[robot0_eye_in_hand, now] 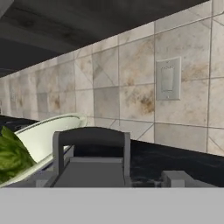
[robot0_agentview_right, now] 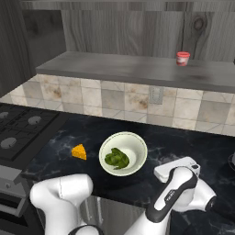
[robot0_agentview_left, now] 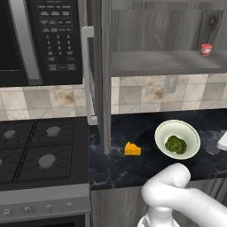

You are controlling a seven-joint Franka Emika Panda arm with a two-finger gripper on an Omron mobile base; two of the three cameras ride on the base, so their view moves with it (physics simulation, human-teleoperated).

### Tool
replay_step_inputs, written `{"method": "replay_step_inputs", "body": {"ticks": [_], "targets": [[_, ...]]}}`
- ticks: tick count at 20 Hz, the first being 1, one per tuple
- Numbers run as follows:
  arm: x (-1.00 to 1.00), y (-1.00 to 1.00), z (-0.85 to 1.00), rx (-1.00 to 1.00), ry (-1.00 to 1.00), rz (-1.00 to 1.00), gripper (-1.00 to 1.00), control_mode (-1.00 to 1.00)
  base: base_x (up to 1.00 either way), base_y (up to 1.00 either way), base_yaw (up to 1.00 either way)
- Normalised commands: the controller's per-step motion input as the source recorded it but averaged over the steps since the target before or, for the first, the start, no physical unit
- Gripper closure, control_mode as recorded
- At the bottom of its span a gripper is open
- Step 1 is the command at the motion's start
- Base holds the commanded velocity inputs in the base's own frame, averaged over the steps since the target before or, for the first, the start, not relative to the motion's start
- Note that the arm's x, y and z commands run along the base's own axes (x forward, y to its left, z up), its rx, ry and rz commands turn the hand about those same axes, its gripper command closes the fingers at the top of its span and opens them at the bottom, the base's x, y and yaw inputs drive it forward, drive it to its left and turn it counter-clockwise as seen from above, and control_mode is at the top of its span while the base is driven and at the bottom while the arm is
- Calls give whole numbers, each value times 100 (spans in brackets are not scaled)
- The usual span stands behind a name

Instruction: Pick the cheese from the fridge and the cheese grater from the cabinet and place them next to the salad bowl.

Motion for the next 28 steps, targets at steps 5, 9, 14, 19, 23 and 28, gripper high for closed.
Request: {"method": "replay_step_inputs", "body": {"ticks": [5,9,14,19,23,28], "targets": [[-16,0,14,0,0,0,-100,-100,0,0,0],[-14,3,29,-1,0,-1,-100,-100,0,0,0],[-35,6,60,-8,-1,-3,-100,-100,0,0,0],[-44,50,57,-12,0,-4,-100,-100,0,0,0],[-45,94,35,-14,6,-5,-100,-100,0,0,0],[-39,100,34,-16,6,-7,-100,-100,0,0,0]]}}
